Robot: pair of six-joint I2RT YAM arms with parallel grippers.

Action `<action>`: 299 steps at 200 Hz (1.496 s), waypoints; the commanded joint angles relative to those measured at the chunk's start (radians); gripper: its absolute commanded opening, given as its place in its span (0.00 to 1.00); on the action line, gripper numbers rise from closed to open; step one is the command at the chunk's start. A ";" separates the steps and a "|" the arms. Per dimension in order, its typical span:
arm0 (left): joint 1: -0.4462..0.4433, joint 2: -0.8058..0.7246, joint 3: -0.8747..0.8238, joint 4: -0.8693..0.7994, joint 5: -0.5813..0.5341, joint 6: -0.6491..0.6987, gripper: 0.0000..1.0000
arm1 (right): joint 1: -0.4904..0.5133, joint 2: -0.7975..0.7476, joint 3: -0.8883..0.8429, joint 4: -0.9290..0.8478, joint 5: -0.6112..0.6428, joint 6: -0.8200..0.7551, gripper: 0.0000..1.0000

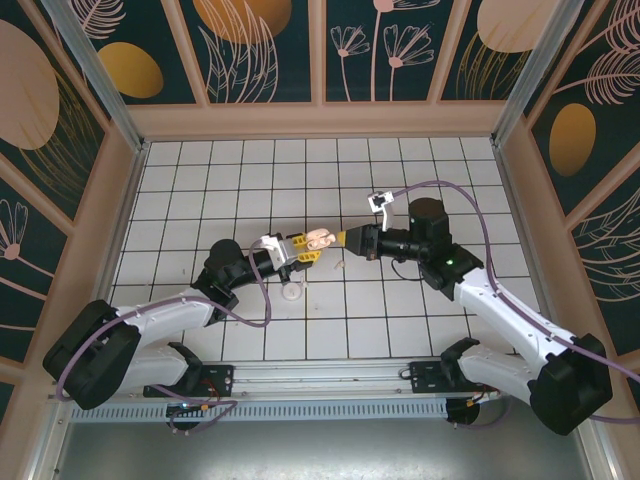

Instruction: Insert wireless bluetooth earbuds into charging case

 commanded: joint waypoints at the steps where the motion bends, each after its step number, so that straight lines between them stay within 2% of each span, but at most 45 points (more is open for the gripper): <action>1: -0.006 0.008 0.031 0.038 0.006 -0.013 0.15 | -0.003 0.011 -0.011 0.047 -0.050 0.014 0.22; 299: -0.006 0.011 0.041 0.028 -0.020 -0.025 0.14 | 0.058 0.066 0.054 0.007 -0.056 -0.045 0.19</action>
